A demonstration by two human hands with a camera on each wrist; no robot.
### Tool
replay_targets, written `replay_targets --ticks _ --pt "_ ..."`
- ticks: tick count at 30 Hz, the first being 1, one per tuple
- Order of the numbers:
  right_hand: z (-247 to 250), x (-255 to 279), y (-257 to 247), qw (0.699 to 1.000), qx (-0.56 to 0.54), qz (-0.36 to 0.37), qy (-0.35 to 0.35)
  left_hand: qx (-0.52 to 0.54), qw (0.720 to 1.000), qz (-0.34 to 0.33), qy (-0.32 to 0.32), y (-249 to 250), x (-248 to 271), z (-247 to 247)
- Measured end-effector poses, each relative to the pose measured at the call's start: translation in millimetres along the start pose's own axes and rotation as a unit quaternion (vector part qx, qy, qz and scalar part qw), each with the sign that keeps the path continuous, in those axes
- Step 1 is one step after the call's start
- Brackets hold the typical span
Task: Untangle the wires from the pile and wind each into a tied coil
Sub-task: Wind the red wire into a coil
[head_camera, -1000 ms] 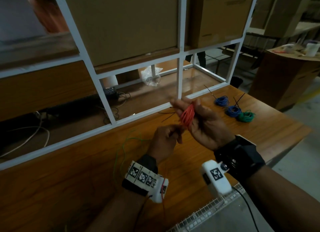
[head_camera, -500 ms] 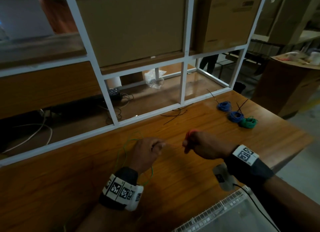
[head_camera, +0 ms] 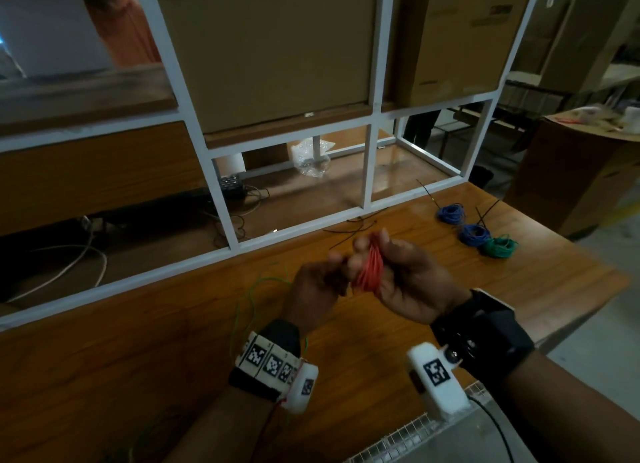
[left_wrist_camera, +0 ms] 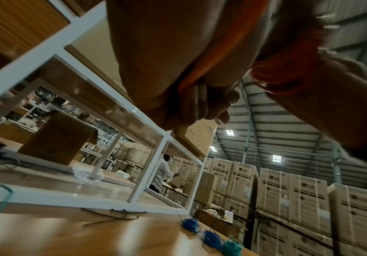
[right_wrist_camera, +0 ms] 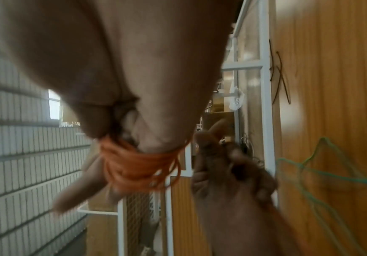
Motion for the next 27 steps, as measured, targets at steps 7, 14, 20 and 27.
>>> replay_targets --ticks 7,14,20,27 --pt "31.3 -18.9 1.4 0.732 0.537 0.296 0.296 -0.059 0.997 0.015 -0.051 -4.5 18.9 -29.3" --pt "47.8 2.8 11.5 0.618 0.763 0.012 0.189 -0.252 0.951 -0.177 0.034 -20.4 4.8 17.1" --pt "25.8 17.8 17.9 0.792 0.584 -0.181 0.005 -0.076 0.990 -0.114 -0.028 -6.5 -8.6 29.6" --pt "3.1 8.9 10.3 0.991 0.111 -0.004 0.074 0.133 0.989 0.068 0.017 -18.8 0.2 6.5"
Point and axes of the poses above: each hand's wrist, its own x-axis away from the middle knuckle, its own z-axis out of the back of the hand, y = z × x, the point moved 1 cm from there along -x, towards the middle knuckle, and after that the axes turned 15 degrees about y, right-handed, at the moved point
